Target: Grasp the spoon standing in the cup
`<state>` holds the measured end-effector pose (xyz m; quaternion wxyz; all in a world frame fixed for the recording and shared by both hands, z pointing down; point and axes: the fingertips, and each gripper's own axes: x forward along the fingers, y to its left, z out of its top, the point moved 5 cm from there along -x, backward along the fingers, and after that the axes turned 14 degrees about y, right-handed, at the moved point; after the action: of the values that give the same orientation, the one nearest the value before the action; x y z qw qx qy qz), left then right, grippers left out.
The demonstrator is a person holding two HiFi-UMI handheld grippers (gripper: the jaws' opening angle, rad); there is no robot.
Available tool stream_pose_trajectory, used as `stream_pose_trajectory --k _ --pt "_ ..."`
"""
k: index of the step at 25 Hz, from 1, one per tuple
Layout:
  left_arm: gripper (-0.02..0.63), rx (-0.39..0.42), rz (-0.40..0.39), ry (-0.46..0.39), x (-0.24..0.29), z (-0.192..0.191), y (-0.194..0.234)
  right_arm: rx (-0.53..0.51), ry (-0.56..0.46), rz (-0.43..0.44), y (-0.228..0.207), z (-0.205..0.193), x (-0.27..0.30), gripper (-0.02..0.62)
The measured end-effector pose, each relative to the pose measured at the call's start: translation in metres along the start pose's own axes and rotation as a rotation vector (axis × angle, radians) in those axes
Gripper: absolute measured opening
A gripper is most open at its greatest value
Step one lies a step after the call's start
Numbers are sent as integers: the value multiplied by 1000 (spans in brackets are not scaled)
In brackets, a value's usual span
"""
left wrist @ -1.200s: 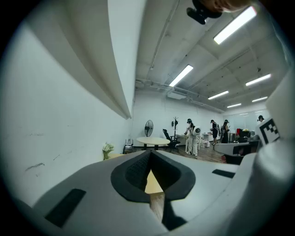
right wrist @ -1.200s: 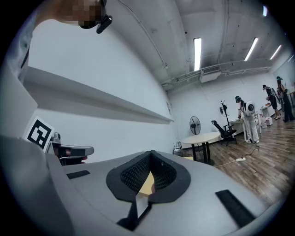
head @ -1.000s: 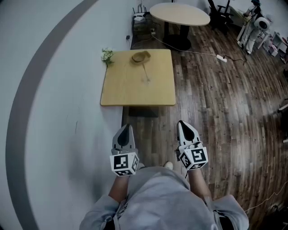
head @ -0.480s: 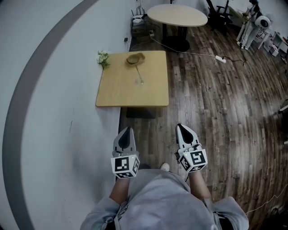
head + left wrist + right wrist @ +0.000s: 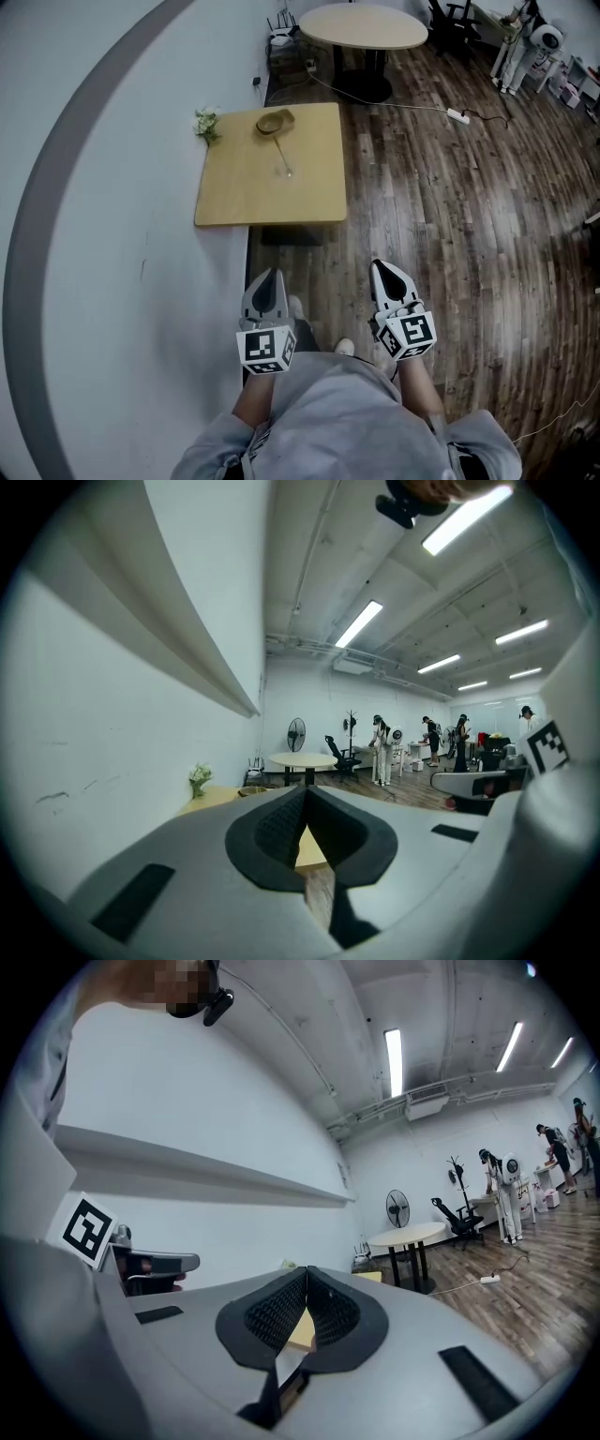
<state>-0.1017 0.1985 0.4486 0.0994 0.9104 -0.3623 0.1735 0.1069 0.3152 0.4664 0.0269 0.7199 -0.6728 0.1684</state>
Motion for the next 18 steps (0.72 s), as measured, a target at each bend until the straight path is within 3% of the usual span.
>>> stream_pose_trajectory --k 10,18 --pt "2 4 -55 13 55 10 14 -3 10 -32 -15 9 42 0" --pt "2 4 -82 -12 115 42 57 -19 16 -40 -22 33 111 0"
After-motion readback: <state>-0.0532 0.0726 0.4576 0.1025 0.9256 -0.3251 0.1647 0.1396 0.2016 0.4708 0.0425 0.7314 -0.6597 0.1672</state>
